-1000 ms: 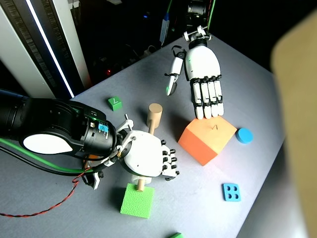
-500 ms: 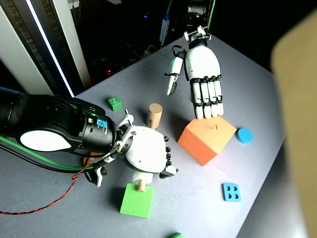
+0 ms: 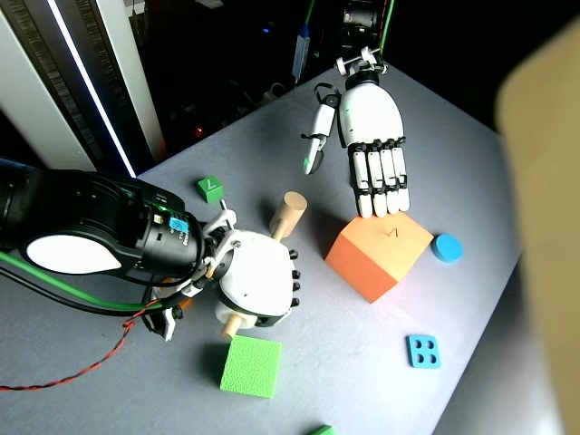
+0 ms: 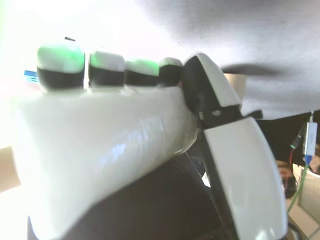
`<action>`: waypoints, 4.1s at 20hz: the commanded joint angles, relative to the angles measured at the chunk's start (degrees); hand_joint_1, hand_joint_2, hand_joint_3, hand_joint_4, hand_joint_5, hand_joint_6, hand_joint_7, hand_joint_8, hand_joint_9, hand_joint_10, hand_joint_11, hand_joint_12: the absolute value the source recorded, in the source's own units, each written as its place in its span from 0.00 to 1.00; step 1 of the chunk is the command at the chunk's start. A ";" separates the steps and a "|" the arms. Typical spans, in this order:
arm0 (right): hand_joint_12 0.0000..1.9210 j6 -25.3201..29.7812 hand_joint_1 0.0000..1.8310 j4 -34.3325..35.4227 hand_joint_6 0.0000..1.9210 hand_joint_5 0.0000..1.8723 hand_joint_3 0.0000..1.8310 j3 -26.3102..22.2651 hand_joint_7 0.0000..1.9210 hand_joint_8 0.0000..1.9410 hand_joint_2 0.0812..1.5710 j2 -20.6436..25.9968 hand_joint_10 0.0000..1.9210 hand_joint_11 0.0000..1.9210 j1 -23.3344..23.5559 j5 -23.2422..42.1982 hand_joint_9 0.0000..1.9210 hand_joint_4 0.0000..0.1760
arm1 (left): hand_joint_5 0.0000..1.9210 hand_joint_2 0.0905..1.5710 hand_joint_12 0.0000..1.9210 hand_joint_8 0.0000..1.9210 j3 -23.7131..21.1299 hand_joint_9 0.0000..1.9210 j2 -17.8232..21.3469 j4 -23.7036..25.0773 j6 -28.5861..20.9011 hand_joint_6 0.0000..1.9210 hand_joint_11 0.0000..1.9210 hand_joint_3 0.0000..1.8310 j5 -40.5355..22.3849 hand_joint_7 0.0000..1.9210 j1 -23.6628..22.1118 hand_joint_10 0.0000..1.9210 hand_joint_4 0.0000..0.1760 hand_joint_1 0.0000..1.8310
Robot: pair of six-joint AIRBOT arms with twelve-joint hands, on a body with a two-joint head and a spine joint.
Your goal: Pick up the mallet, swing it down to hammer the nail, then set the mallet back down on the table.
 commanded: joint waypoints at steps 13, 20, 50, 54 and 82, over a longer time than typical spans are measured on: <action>1.00 5.35 0.15 -0.07 1.00 0.57 0.03 -7.21 0.69 1.00 1.00 12.87 1.00 0.75 8.47 6.77 0.74 0.00 | 0.01 0.82 0.00 0.00 0.19 0.00 -0.15 0.36 -0.16 0.00 0.00 0.00 -3.21 0.00 -0.07 0.00 0.00 0.00; 1.00 -24.50 0.13 11.97 1.00 0.56 0.03 -3.36 0.68 1.00 1.00 11.89 1.00 0.75 8.72 25.44 0.74 0.00 | 0.03 0.82 0.00 0.00 0.39 0.00 -0.15 0.55 -0.16 0.01 0.00 0.00 -3.19 0.01 -0.28 0.00 0.00 0.00; 1.00 -52.35 0.15 50.26 1.00 0.52 0.03 8.39 0.67 1.00 1.00 -6.91 1.00 0.74 1.49 36.54 0.73 0.00 | 0.04 0.83 0.00 0.00 0.59 0.00 -0.21 0.55 -0.07 0.01 0.00 0.00 -3.19 0.01 -0.48 0.00 0.00 0.00; 1.00 -53.50 0.15 50.36 1.00 0.52 0.04 8.94 0.67 1.00 1.00 -7.21 1.00 0.74 0.90 36.48 0.73 0.00 | 0.02 0.82 0.00 0.00 0.60 0.00 -0.20 0.55 -0.09 0.00 0.00 0.00 -3.19 0.00 -0.42 0.00 0.00 0.00; 1.00 -23.75 0.13 6.63 1.00 0.50 0.03 -7.56 0.65 1.00 1.00 9.84 1.00 0.71 -8.06 34.78 0.71 0.00 | 0.04 0.82 0.00 0.00 1.08 0.00 2.43 4.05 -2.74 0.01 0.00 0.00 1.87 0.01 -9.10 0.00 0.00 0.00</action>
